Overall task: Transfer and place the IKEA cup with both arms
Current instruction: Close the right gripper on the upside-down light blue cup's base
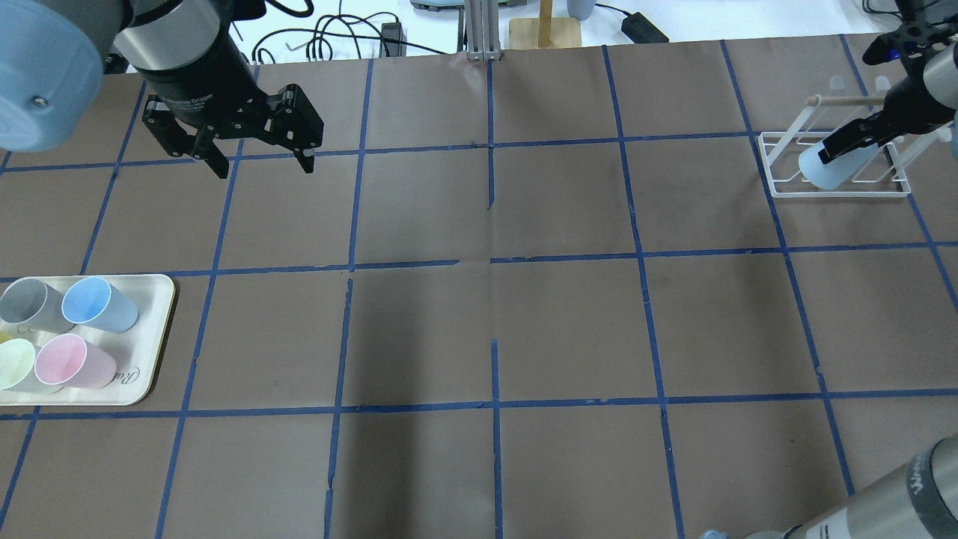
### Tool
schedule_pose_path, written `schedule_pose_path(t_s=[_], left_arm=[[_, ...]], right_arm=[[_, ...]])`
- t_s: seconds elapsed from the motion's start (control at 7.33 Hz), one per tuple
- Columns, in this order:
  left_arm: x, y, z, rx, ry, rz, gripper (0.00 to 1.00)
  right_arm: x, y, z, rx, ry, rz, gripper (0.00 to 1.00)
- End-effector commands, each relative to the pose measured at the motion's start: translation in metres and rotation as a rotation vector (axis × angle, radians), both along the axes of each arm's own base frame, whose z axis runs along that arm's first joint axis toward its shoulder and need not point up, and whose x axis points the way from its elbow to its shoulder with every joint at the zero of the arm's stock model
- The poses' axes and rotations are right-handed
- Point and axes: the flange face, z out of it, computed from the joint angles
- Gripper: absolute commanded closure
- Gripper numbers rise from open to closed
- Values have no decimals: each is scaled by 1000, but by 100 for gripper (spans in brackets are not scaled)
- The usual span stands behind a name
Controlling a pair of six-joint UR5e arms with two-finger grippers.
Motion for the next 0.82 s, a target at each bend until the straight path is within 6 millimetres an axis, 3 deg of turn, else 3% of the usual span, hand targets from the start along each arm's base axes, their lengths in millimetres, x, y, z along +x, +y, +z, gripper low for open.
schedule_pose_path(t_s=[0.0, 0.68], left_arm=[[0, 1, 1, -2, 0, -3, 0], [1, 1, 1, -2, 0, -6, 0]], right_arm=[[-4, -6, -10, -16, 14, -1, 0], [-1, -5, -3, -30, 6, 0, 2]])
